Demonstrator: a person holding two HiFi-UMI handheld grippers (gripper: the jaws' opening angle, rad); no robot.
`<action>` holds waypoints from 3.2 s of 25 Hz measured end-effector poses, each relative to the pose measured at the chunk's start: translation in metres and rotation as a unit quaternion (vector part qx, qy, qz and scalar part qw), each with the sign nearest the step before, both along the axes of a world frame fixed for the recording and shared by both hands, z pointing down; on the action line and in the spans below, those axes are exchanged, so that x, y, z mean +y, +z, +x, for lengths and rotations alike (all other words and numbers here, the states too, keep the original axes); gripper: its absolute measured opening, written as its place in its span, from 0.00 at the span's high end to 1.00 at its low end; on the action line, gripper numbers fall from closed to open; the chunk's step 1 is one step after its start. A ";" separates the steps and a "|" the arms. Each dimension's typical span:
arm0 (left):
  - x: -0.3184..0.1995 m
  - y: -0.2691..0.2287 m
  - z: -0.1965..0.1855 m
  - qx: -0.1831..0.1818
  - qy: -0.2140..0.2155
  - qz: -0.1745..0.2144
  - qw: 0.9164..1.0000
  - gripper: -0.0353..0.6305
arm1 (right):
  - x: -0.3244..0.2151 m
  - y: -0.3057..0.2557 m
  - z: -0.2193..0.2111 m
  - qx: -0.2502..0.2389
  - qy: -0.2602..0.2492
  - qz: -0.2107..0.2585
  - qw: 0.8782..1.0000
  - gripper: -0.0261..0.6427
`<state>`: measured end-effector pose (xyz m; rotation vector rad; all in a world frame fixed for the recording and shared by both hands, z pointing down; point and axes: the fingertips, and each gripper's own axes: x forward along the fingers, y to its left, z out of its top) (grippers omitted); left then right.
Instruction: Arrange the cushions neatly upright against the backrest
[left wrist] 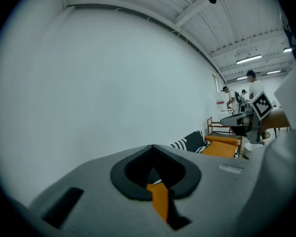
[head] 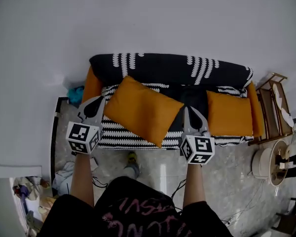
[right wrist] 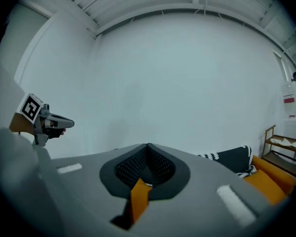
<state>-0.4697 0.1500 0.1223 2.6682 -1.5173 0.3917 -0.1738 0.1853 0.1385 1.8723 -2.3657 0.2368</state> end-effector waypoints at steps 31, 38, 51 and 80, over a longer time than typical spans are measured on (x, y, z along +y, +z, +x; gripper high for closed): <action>-0.192 0.170 0.018 -0.090 0.074 -0.118 0.986 0.94 | -0.139 0.161 0.019 -0.006 0.054 -0.156 0.986 0.95; -0.219 0.239 0.030 -0.081 0.072 -0.157 0.982 0.94 | -0.146 0.237 0.032 -0.032 0.078 -0.206 0.975 0.95; -0.228 0.359 0.023 -0.103 0.085 -0.219 0.967 0.94 | -0.114 0.374 0.046 -0.054 0.112 -0.294 0.948 0.94; -0.288 0.563 -0.014 -0.173 0.080 -0.349 0.918 0.46 | -0.125 0.570 0.042 -0.173 0.104 -0.458 0.866 0.27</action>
